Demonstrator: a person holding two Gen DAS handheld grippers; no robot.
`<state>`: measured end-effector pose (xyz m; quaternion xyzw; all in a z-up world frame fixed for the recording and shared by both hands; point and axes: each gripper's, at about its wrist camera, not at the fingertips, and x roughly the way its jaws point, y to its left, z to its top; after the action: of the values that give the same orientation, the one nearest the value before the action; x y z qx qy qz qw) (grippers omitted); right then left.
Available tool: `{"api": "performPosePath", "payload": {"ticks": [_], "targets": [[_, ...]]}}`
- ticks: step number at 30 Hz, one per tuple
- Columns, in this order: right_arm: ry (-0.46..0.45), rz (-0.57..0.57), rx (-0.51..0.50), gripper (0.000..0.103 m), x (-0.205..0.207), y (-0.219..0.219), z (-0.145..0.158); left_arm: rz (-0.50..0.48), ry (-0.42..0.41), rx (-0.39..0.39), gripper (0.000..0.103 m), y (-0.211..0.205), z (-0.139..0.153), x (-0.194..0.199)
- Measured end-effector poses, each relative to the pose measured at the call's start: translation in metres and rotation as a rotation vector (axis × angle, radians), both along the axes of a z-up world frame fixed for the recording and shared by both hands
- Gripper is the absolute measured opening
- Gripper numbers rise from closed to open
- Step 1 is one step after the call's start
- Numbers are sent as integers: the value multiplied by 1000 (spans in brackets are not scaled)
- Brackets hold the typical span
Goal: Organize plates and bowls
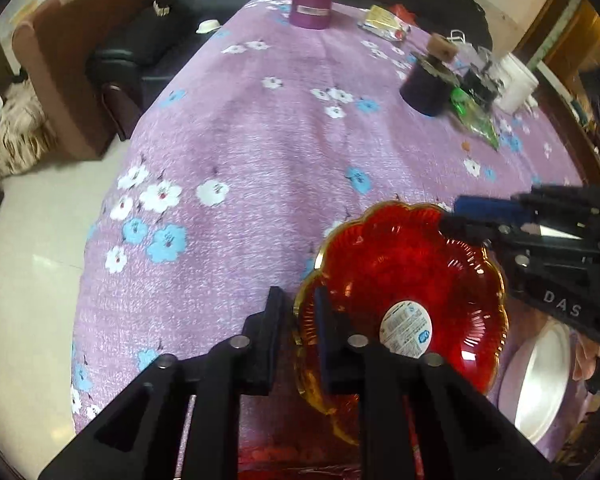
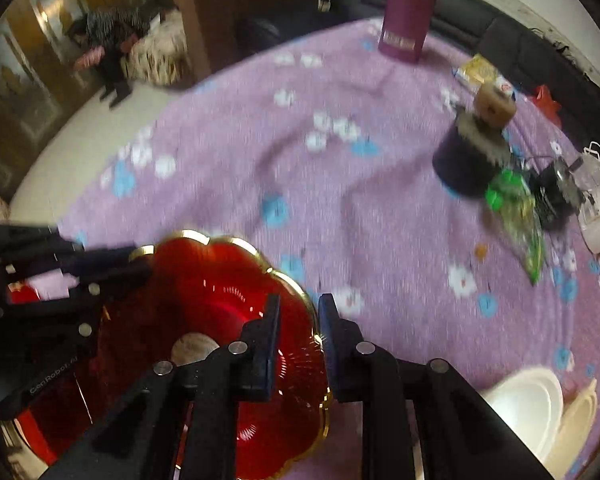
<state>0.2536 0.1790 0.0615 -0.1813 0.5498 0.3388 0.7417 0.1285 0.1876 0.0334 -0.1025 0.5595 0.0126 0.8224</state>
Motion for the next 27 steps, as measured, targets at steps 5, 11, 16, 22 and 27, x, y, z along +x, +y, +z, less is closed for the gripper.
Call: {"api": "performPosePath", "payload": {"ticks": [5, 11, 16, 22, 27], "targets": [[121, -51, 16, 25, 6, -24, -3, -17, 0, -29, 37, 7, -1, -10], [238, -109, 6, 25, 4, -60, -13, -61, 17, -11, 34, -2, -7, -16], [270, -68, 6, 25, -8, -61, -19, -90, 8, 20, 11, -14, -8, -20], [189, -66, 33, 19, -26, -57, -10, -58, -42, 48, 11, -15, 6, -29], [155, -121, 153, 19, -30, -78, 20, -54, -100, 52, 11, -23, 28, -37]]}}
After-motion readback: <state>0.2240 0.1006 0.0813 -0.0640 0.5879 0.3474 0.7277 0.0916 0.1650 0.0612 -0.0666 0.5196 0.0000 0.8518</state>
